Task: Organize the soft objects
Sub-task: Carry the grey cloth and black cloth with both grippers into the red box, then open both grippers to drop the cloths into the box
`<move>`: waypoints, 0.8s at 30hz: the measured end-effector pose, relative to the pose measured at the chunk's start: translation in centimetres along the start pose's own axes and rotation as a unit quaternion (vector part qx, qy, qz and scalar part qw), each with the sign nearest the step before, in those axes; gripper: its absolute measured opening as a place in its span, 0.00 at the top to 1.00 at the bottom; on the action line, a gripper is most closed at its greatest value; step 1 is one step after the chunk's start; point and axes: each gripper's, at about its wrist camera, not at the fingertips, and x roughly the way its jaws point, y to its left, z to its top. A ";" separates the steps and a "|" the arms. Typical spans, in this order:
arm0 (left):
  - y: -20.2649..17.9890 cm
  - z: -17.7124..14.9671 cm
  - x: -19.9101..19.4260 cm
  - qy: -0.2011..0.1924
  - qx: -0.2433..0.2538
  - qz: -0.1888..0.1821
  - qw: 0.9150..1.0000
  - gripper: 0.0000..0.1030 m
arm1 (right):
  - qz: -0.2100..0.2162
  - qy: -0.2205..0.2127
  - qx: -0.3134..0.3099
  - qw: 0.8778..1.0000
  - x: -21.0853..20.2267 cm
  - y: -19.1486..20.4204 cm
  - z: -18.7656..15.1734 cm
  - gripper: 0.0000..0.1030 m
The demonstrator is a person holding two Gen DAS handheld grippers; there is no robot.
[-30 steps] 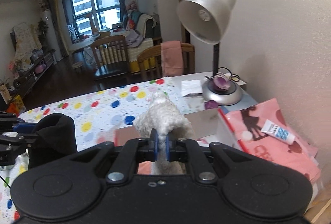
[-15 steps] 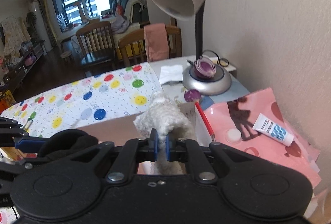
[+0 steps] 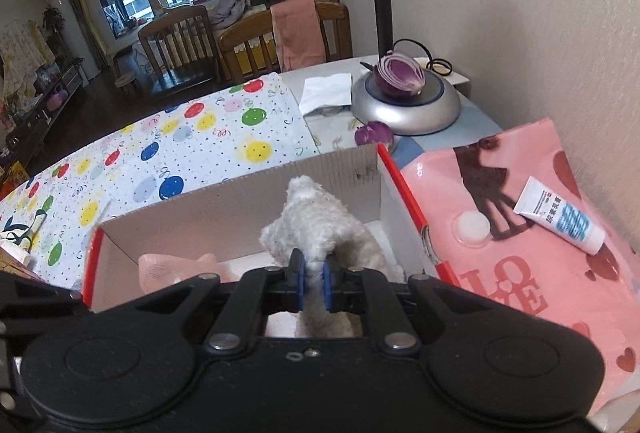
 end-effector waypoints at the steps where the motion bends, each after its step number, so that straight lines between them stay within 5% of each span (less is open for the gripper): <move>1: -0.1 -0.1 0.3 0.004 0.002 0.001 1.000 0.76 | 0.001 0.002 0.001 1.000 0.2 -0.1 -0.1 0.90; 13: 1.3 -0.9 4.3 0.070 -0.031 0.006 0.997 0.76 | -0.003 0.025 0.019 1.000 1.5 -0.8 -1.5 0.86; 24: 1.4 -1.2 4.0 0.064 -0.048 0.008 0.997 0.75 | 0.018 0.030 0.037 0.999 0.6 -1.0 -2.0 0.76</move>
